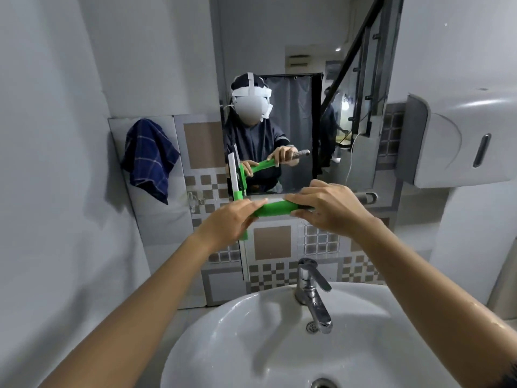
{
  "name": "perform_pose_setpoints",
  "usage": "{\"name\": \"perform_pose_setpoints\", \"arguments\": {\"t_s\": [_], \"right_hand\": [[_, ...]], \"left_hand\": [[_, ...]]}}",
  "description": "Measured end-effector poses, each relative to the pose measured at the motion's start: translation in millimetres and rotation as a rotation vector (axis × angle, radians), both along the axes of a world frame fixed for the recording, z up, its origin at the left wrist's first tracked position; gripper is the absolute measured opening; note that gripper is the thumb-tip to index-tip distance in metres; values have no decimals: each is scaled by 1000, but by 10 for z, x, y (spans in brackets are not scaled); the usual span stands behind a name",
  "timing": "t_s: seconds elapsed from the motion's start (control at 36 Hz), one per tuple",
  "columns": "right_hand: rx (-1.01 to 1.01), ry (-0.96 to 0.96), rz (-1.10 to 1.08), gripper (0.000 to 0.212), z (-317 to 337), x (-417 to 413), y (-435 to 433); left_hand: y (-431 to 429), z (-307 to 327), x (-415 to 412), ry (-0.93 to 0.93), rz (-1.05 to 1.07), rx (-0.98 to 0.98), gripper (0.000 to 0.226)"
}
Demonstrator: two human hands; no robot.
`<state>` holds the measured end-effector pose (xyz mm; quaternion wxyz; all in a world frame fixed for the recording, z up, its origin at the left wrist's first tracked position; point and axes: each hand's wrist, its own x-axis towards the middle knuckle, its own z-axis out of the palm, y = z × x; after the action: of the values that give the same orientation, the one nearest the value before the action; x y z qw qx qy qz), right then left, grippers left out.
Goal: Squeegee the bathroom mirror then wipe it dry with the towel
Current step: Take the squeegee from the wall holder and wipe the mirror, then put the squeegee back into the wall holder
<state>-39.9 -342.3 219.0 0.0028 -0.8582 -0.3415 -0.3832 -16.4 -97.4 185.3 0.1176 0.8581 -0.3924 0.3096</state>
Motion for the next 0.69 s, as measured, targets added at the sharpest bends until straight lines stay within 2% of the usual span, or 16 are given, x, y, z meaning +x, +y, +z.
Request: {"name": "perform_pose_setpoints", "arguments": {"t_s": [0.11,0.19,0.28,0.39,0.44,0.5,0.61,0.69], "right_hand": [[109,29,36,33,27,4,209],[224,-60,20,37,-3,8,386],[401,-125,12,44,-87,-25,607],[720,-102,29,55,-245,-142,989],[942,-35,47,63,-287,-216,1191],[1077,95,78,71,-309,-261,1371],[1190,345,207,80,-327,-250,1628],[1237,393,273,83,-365,-181,1766]], "left_hand": [[161,-99,-132,60,30,-130,41],[245,-191,-220,13,35,-270,37],[297,-306,-300,-18,81,-375,37],[331,-445,-449,23,191,-549,38],[338,-506,-520,52,208,-612,38],[359,-574,-561,69,229,-658,38],[427,-718,-606,70,244,-680,36],[478,-788,-609,35,288,-691,35]]}}
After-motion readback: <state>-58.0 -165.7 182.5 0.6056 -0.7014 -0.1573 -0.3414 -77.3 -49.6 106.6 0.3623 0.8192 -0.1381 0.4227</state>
